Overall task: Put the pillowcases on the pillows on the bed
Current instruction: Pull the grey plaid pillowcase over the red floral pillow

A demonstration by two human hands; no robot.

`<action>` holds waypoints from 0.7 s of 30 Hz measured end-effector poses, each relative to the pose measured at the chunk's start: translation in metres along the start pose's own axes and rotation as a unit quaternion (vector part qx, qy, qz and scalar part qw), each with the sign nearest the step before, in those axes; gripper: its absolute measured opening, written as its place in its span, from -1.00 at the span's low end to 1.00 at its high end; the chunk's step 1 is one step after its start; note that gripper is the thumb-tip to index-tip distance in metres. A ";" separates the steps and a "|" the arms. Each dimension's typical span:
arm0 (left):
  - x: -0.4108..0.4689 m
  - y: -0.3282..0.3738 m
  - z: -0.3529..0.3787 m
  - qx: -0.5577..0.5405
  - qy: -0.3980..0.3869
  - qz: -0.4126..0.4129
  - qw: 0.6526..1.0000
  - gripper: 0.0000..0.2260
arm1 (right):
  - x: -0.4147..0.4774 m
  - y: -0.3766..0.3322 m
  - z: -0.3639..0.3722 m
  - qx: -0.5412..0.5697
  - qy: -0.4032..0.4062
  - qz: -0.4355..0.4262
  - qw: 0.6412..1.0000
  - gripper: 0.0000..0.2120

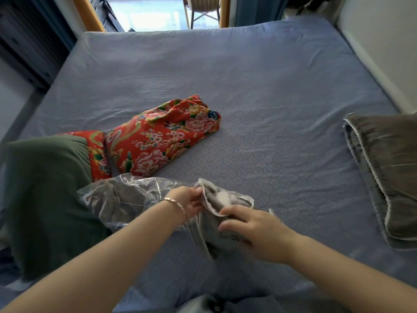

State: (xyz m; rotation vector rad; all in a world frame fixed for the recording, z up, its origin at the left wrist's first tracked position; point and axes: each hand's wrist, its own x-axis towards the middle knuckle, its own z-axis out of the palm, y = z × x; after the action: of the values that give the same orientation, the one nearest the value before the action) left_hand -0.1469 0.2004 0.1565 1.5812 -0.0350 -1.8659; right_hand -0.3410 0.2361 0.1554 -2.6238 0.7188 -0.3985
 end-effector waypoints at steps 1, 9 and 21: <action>-0.007 0.005 0.005 -0.067 -0.015 0.009 0.998 -0.77 | -0.003 0.000 -0.003 0.045 0.000 0.054 0.998 -0.65; -0.073 0.027 0.043 0.276 -0.161 0.173 0.932 -0.96 | 0.039 0.017 -0.028 0.176 0.153 0.260 0.937 -0.45; -0.063 0.072 -0.015 0.882 0.000 0.366 0.296 -0.56 | 0.067 0.053 -0.064 -0.040 0.100 0.383 0.917 -0.78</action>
State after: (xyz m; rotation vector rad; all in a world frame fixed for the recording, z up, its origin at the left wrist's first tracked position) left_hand -0.0979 0.1832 0.2378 1.6832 -3.0433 -0.2685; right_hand -0.3314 0.1398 0.1999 -2.1415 1.7581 -0.3944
